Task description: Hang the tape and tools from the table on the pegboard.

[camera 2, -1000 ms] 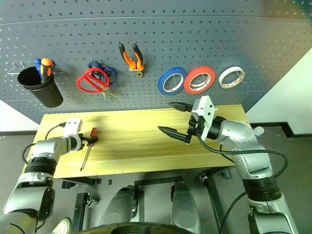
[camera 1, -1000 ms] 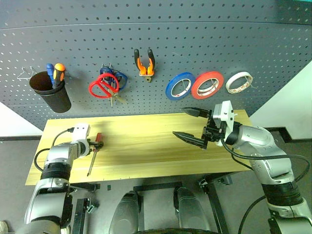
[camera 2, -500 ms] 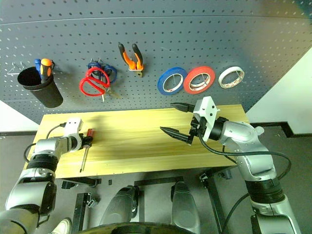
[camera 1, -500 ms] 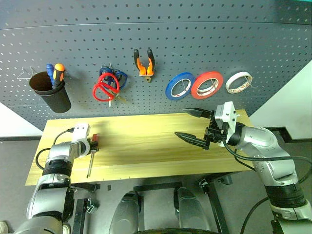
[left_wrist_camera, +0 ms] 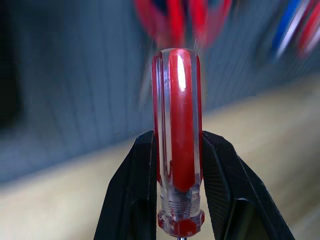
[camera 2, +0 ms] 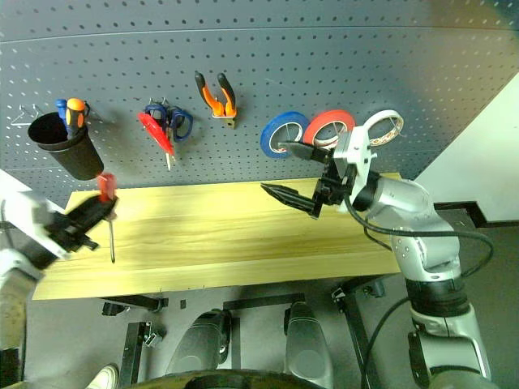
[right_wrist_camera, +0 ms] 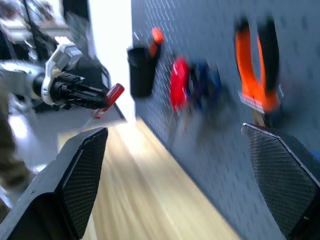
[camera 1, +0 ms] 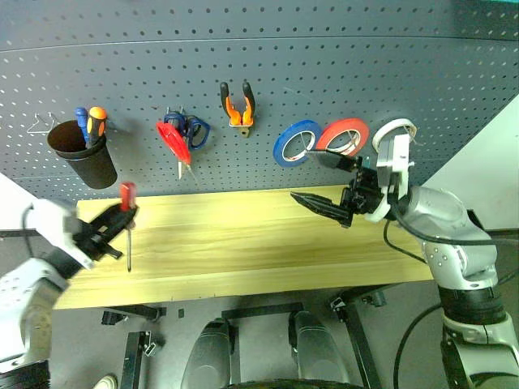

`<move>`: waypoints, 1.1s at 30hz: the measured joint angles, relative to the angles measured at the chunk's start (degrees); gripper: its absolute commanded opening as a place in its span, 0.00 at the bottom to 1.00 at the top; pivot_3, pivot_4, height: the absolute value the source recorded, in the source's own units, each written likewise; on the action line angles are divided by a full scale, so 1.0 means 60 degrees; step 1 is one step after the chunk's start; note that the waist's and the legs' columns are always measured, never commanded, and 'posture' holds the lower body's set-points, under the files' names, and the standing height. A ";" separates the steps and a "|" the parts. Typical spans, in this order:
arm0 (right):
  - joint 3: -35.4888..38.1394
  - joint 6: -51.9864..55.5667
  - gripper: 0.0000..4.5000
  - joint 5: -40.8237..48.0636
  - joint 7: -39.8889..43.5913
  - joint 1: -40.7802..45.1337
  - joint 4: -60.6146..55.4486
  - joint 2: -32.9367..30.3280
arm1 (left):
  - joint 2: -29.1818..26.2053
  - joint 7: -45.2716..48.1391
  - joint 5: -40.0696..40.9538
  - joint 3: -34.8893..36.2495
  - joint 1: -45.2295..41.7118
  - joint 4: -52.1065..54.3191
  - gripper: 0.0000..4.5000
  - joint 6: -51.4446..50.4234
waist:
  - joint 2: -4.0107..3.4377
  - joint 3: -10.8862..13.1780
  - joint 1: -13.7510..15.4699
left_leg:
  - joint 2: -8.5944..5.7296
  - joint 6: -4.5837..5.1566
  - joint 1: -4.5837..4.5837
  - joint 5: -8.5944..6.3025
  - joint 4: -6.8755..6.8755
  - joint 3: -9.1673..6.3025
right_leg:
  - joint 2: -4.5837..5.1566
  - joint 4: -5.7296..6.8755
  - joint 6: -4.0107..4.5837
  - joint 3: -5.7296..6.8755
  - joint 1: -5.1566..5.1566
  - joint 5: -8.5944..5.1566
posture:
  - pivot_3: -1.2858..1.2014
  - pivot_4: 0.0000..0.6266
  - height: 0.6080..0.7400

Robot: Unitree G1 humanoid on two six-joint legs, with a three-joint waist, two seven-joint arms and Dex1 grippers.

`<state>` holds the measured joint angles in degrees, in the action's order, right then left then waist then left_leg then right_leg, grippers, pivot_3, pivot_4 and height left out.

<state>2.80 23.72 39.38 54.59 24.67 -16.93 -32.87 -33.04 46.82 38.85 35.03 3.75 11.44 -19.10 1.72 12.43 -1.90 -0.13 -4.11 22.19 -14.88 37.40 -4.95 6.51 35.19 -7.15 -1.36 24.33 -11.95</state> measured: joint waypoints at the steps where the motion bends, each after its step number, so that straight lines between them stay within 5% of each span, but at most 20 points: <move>1: 0.0003 0.0084 1.00 0.0098 0.0060 0.0131 -0.0001 0.0000 | -0.0009 -0.0054 0.0397 0.0382 -0.0221 0.0031 0.20 0.0017 | 0.0002 -0.0011 0.0015 | 0.0000 0.0000 0.0000 0.0000 0.0002 0.0001 | 0.0000 -0.0002 -0.0001 0.0000 -0.0004 0.0000 | 0.51 0.20 0.92; 9: -0.0177 0.0237 1.00 0.0196 0.0292 0.0699 0.0324 0.0086 | -0.0955 -0.1256 0.1580 0.1502 -0.2818 -0.0191 0.20 0.0306 | 0.0031 -0.0034 0.0155 | -0.0001 0.0001 0.0000 0.0000 -0.0001 0.0001 | -0.0005 -0.0004 -0.0040 0.0002 -0.0003 0.0021 | 0.52 0.18 0.92; 15: -0.0382 0.0172 1.00 -0.0174 0.0277 0.0737 0.0639 0.0228 | -0.2003 -0.1691 0.0559 0.1073 -0.5492 -0.1738 0.20 0.1542 | 0.0033 -0.0042 0.0162 | -0.0002 0.0000 0.0001 0.0000 -0.0008 0.0008 | -0.0006 -0.0010 -0.0044 0.0001 -0.0003 0.0023 | 0.51 0.17 0.92; 25: -0.0293 0.0137 1.00 -0.0362 0.0045 0.0436 0.0601 0.0259 | -0.1890 -0.1123 -0.1011 -0.0458 -0.6729 -0.4414 0.20 0.3371 | 0.0039 -0.0047 0.0117 | -0.0002 0.0000 0.0001 0.0001 -0.0015 0.0009 | -0.0007 -0.0009 -0.0050 0.0002 0.0003 0.0026 | 0.50 0.16 0.92; 33: -0.0248 0.0136 1.00 -0.0437 -0.0055 0.0212 0.0507 0.0160 | -0.1457 -0.0552 -0.1247 -0.0853 -0.6779 -0.5548 0.80 0.3962 | 0.0048 -0.0054 0.0105 | -0.0002 0.0000 0.0002 0.0001 -0.0012 0.0010 | -0.0007 -0.0008 -0.0053 0.0002 0.0003 0.0028 | 0.50 0.16 0.92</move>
<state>1.31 24.53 36.76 54.26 25.94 -13.89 -31.91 -41.79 43.51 31.36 29.91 -36.93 -21.85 4.67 2.00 12.11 -1.27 -0.14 -4.11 22.20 -14.87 37.32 -4.89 6.47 35.15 -7.47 -1.35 24.35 -11.78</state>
